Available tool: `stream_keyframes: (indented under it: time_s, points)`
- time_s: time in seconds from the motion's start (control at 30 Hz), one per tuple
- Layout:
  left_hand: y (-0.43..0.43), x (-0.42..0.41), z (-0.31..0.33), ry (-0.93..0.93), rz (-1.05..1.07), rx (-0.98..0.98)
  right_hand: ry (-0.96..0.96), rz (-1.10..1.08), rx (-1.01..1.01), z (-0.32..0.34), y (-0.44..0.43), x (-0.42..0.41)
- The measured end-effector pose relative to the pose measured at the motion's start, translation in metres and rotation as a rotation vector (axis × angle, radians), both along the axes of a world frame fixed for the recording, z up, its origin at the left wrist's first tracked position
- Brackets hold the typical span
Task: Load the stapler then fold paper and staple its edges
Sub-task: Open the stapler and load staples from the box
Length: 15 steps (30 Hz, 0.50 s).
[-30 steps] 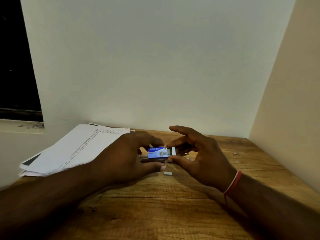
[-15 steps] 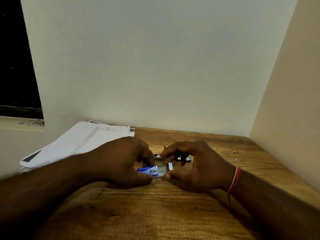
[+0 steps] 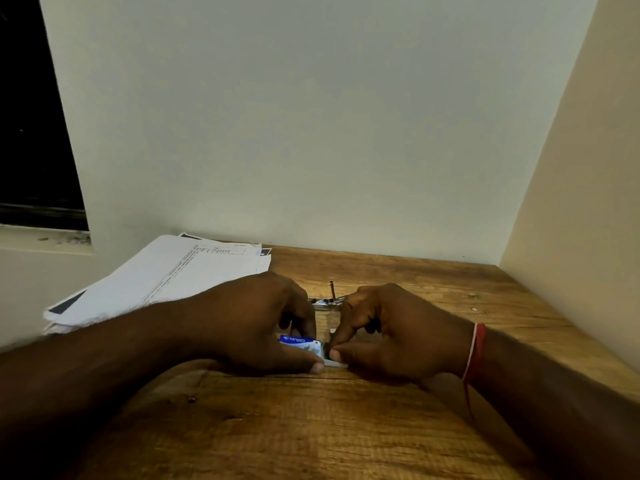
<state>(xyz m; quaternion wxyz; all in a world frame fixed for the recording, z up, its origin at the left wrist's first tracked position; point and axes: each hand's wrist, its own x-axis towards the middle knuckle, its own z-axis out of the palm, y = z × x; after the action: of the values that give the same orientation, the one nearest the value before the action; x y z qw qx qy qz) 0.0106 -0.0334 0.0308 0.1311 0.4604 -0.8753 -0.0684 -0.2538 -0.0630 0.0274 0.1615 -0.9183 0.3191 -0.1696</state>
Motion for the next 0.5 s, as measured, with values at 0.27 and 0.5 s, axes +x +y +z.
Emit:
stream_keyframes:
  time_s: [0.27,0.5]
  points:
    - [0.002,-0.002,-0.001,0.015,-0.01,-0.009,0.002,-0.225,0.211,0.009,0.008,0.007]
    - [0.002,-0.003,-0.001,-0.005,-0.012,-0.037,0.012,-0.298,0.231,0.008,0.012,0.013]
